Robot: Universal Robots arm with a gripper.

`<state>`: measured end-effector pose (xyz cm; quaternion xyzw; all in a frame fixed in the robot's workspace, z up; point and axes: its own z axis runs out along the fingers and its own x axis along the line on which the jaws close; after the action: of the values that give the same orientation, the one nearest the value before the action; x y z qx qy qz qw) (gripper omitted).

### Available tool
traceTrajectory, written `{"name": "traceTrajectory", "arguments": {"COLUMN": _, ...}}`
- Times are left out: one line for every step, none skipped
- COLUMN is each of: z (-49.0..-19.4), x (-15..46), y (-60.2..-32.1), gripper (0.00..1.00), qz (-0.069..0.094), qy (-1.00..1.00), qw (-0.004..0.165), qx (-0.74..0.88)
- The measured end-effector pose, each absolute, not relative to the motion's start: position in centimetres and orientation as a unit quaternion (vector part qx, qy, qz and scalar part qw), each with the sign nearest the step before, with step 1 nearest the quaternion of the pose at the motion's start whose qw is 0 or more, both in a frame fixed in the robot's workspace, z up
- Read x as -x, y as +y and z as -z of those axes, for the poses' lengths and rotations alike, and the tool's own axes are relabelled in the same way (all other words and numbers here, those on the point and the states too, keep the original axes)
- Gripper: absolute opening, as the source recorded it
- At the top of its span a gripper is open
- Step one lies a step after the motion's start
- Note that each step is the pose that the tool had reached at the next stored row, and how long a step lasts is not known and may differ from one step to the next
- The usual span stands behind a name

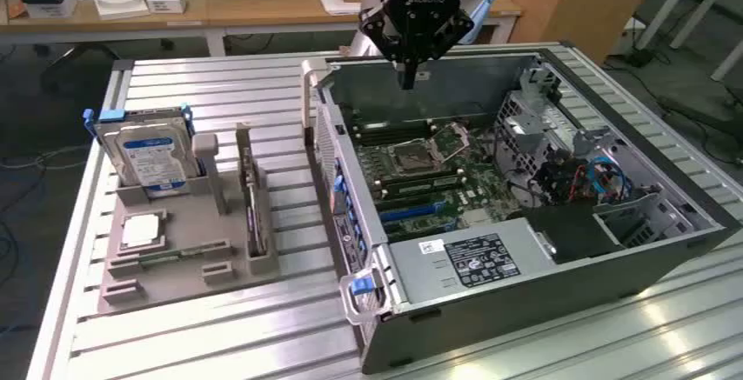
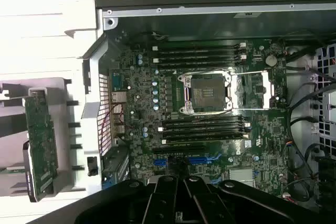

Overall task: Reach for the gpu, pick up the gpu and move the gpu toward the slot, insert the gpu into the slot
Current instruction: 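Reach for the gpu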

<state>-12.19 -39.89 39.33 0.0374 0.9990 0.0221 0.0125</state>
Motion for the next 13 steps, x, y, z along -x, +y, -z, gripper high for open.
{"name": "traceTrajectory", "arguments": {"z": -39.3, "x": 12.2, "y": -39.9, "gripper": 0.1, "qz": -0.022, "qy": 0.999, "qw": 0.012, "qx": -0.037}}
{"name": "traceTrajectory", "arguments": {"z": -39.3, "x": 12.2, "y": -39.9, "gripper": 0.1, "qz": -0.022, "qy": 0.999, "qw": 0.012, "qx": -0.037}}
{"name": "traceTrajectory", "arguments": {"z": -39.3, "x": 12.2, "y": -39.9, "gripper": 0.1, "qz": -0.022, "qy": 0.999, "qw": 0.012, "qx": -0.037}}
{"name": "traceTrajectory", "arguments": {"z": -39.3, "x": 12.2, "y": -39.9, "gripper": 0.1, "qz": -0.022, "qy": 0.999, "qw": 0.013, "qx": -0.037}}
{"name": "traceTrajectory", "arguments": {"z": -39.3, "x": 12.4, "y": -39.9, "gripper": 0.1, "qz": -0.022, "qy": 0.999, "qw": 0.013, "qx": -0.037}}
{"name": "traceTrajectory", "arguments": {"z": -39.3, "x": 12.6, "y": -39.9, "gripper": 0.1, "qz": -0.022, "qy": 0.999, "qw": 0.012, "qx": -0.037}}
{"name": "traceTrajectory", "arguments": {"z": -39.3, "x": 12.8, "y": -39.9, "gripper": 0.1, "qz": -0.022, "qy": 0.999, "qw": 0.013, "qx": -0.037}}
{"name": "traceTrajectory", "arguments": {"z": -39.3, "x": 13.1, "y": -39.9, "gripper": 0.1, "qz": -0.022, "qy": 0.999, "qw": 0.013, "qx": -0.037}}
{"name": "traceTrajectory", "arguments": {"z": -39.3, "x": 13.3, "y": -39.9, "gripper": 0.1, "qz": -0.022, "qy": 0.999, "qw": 0.012, "qx": -0.037}}
{"name": "traceTrajectory", "arguments": {"z": -39.3, "x": 13.6, "y": -39.9, "gripper": 0.1, "qz": -0.022, "qy": 0.999, "qw": 0.012, "qx": -0.037}}
{"name": "traceTrajectory", "arguments": {"z": -39.3, "x": 13.8, "y": -39.9, "gripper": 0.1, "qz": -0.022, "qy": 0.999, "qw": 0.013, "qx": -0.037}}
{"name": "traceTrajectory", "arguments": {"z": -39.3, "x": 14.1, "y": -39.9, "gripper": 0.1, "qz": -0.022, "qy": 0.999, "qw": 0.012, "qx": -0.037}}
{"name": "traceTrajectory", "arguments": {"z": -39.3, "x": 14.4, "y": -39.9, "gripper": 0.1, "qz": -0.022, "qy": 0.999, "qw": 0.012, "qx": -0.037}}
